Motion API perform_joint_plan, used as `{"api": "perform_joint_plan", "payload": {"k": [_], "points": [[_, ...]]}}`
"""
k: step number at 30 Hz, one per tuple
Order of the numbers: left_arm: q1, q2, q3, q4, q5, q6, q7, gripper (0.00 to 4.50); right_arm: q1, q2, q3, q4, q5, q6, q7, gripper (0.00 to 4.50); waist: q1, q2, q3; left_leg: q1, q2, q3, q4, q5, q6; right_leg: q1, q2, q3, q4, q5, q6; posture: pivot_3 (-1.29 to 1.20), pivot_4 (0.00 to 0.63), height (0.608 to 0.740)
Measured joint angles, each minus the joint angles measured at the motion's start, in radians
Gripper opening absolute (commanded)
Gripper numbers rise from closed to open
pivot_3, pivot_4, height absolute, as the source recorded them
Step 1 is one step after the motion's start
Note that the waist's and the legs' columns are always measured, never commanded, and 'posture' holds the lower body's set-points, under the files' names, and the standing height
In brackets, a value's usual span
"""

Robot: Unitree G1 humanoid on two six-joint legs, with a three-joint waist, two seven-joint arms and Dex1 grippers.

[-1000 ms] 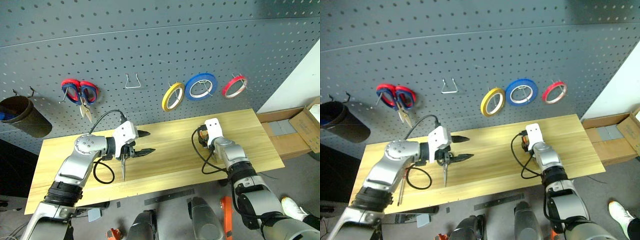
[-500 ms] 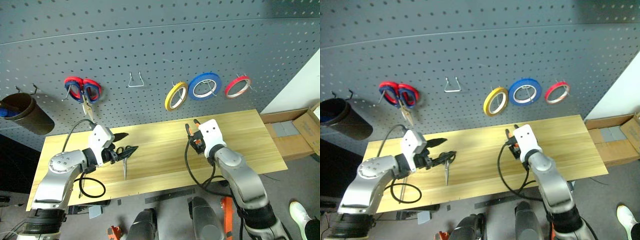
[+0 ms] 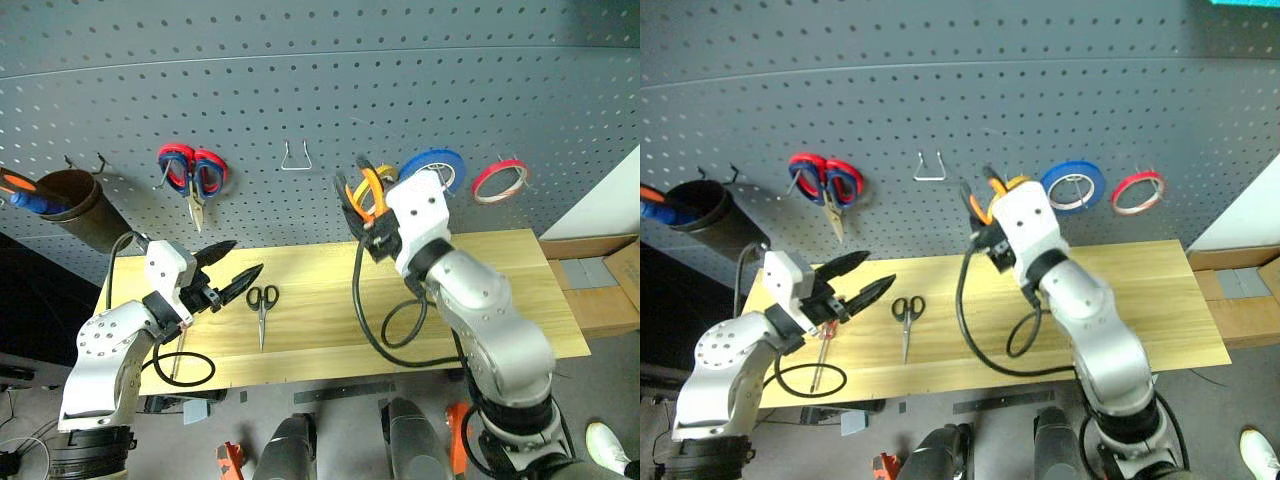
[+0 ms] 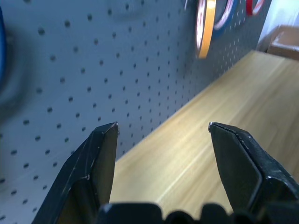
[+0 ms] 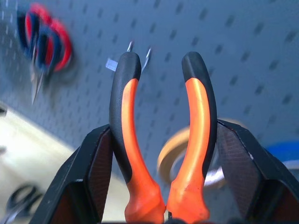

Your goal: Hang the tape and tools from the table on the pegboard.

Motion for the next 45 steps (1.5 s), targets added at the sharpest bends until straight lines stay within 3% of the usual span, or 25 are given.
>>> {"api": "perform_joint_plan", "payload": {"k": [9,16,25,37,45], "points": [[0.095,0.0,0.052,-0.076,-0.049,0.008,0.028,3.32,-0.267,0.077,-0.064,0.354,0.067,-0.244,0.047,2.82,-0.002,-0.005,-0.007,0.0,0.0,0.0,-0.001,0.001,-0.002,-0.002,0.0,-0.001,0.0,0.0,-0.001,0.02,0.163,0.74],[0.157,0.0,0.124,-0.097,-0.049,0.005,0.092,3.32,-0.376,0.166,-0.063,0.519,0.1,-0.377,0.073,2.82,0.008,-0.011,-0.021,0.0,0.0,-0.001,-0.002,0.002,-0.004,-0.003,0.0,-0.002,0.001,0.001,-0.001,0.04,0.149,0.74],[0.084,0.0,0.141,-0.07,-0.048,0.001,0.134,3.32,-0.489,0.245,-0.045,0.764,0.098,-0.627,0.094,2.82,0.028,-0.015,-0.036,0.001,0.0,-0.002,-0.001,0.004,-0.007,-0.003,0.003,-0.003,0.001,0.004,-0.004,0.05,0.16,0.74],[-0.039,-0.018,0.047,-0.073,-0.051,0.042,0.145,3.32,-0.543,0.271,-0.056,1.216,-0.013,-1.191,-0.009,2.82,0.022,-0.016,-0.036,0.001,0.0,-0.002,-0.002,0.004,-0.008,-0.003,0.005,-0.003,0.001,0.004,-0.005,0.05,0.167,0.74],[-0.056,-0.018,0.043,-0.073,-0.055,0.053,0.152,3.32,-0.626,0.279,-0.072,1.43,-0.042,-1.384,-0.062,2.82,0.021,-0.016,-0.036,0.002,0.0,-0.002,-0.002,0.005,-0.009,-0.003,0.007,-0.003,0.001,0.005,-0.006,0.06,0.164,0.74]]}}
